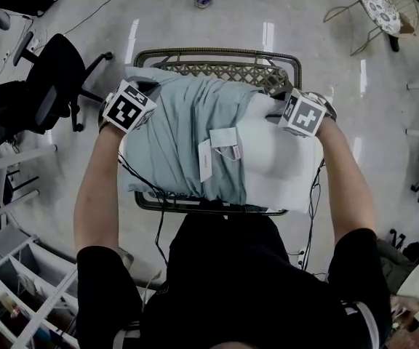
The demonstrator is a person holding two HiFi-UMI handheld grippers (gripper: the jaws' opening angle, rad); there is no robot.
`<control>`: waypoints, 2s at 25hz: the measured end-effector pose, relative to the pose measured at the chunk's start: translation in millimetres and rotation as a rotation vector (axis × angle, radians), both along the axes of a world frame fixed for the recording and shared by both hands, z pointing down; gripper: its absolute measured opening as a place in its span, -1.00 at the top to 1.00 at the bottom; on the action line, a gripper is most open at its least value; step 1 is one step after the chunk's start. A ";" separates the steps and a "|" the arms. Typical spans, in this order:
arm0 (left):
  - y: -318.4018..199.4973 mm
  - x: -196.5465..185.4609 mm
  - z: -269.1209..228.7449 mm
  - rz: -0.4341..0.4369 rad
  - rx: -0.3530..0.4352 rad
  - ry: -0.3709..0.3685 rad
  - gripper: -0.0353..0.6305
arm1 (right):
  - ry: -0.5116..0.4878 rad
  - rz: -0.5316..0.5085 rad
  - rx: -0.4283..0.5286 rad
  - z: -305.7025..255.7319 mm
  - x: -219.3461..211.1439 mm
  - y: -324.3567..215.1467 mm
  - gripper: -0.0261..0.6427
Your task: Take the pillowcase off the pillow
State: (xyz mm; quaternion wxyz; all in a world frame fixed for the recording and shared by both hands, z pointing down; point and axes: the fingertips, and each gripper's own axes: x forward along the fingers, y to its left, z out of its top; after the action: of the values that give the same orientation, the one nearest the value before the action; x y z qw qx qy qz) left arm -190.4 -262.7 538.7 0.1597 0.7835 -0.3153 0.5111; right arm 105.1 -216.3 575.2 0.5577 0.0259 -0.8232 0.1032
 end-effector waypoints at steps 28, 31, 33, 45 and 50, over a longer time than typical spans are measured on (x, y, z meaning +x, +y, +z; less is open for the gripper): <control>291.9 30.0 47.6 -0.106 0.014 0.123 0.41 | 0.027 0.182 0.105 32.8 -10.8 262.5 -0.23; 314.9 7.2 48.6 -0.237 0.029 0.094 0.35 | 0.049 0.168 0.168 41.6 -5.1 274.3 -0.36; 328.4 -12.9 50.6 -0.294 0.059 0.042 0.32 | 0.098 0.128 0.232 50.3 -1.1 280.3 -0.45; 329.3 -122.8 102.3 -0.307 0.055 -0.164 0.14 | 0.243 0.241 0.329 100.4 -5.4 261.5 -0.43; 315.0 -124.0 117.0 -0.097 0.034 -0.147 0.51 | 0.293 0.303 0.342 89.7 -1.4 259.3 -0.12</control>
State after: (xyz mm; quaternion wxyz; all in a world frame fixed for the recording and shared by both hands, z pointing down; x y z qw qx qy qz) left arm -314.5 52.3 655.7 0.1474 0.7304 -0.3723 0.5534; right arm 103.7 43.1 664.9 0.6367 0.2574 -0.7257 0.0403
